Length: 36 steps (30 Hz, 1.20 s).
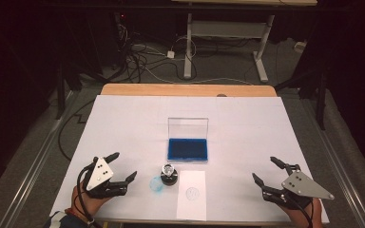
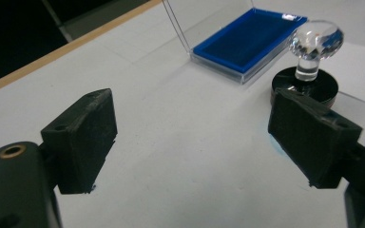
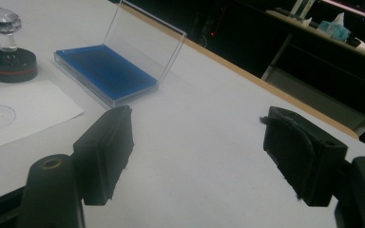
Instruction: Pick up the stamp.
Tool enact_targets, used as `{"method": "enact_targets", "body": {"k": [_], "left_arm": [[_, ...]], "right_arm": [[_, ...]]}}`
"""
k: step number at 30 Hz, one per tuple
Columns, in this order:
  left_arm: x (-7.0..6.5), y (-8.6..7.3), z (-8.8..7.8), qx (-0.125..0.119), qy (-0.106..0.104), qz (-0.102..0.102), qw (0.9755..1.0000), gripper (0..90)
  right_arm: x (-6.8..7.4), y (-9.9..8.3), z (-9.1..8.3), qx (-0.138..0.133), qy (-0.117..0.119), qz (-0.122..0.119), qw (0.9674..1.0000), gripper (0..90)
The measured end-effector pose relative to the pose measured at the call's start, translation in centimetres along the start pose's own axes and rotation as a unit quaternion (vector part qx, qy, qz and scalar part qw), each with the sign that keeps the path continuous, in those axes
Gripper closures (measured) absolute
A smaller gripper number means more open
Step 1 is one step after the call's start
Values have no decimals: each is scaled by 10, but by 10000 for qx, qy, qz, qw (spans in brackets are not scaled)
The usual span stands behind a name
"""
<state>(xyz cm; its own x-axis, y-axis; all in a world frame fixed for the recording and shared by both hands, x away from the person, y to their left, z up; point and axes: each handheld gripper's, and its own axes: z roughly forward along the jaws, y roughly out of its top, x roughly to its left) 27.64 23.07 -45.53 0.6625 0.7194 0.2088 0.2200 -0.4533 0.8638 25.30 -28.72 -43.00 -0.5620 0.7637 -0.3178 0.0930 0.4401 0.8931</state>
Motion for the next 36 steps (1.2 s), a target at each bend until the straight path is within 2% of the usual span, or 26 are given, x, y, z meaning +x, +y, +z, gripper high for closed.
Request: {"method": "enact_targets", "body": {"k": [3, 5, 15, 20, 24, 27, 31, 36], "left_arm": [[0, 0, 2, 63, -39, 8, 10000, 158], [0, 0, 2, 179, -28, 92, 9998, 158], [4, 0, -2, 325, -170, 20, 9993, 159], [4, 7, -4, 323, -175, 185, 9992, 159], [5, 15, -8, 377, -309, 153, 9987, 166], [6, 21, -9, 394, -357, 275, 9982, 166], [8, 29, -10, 359, -468, 334, 9977, 166], [5, 39, -7, 431, -594, 470, 9962, 166]], "right_arm": [[-1, -1, 1, 53, 29, -31, 10000, 249], [0, 0, 3, 68, 63, -46, 9999, 253], [2, 4, 18, 146, 277, -138, 9994, 247], [4, 4, 16, 136, 273, -175, 9994, 248], [6, 5, 16, 118, 394, -224, 9989, 262], [8, 5, 17, 162, 462, -244, 9985, 263], [9, 4, 17, 193, 461, -231, 9985, 261], [9, 2, 18, 271, 427, -252, 9984, 259]]}}
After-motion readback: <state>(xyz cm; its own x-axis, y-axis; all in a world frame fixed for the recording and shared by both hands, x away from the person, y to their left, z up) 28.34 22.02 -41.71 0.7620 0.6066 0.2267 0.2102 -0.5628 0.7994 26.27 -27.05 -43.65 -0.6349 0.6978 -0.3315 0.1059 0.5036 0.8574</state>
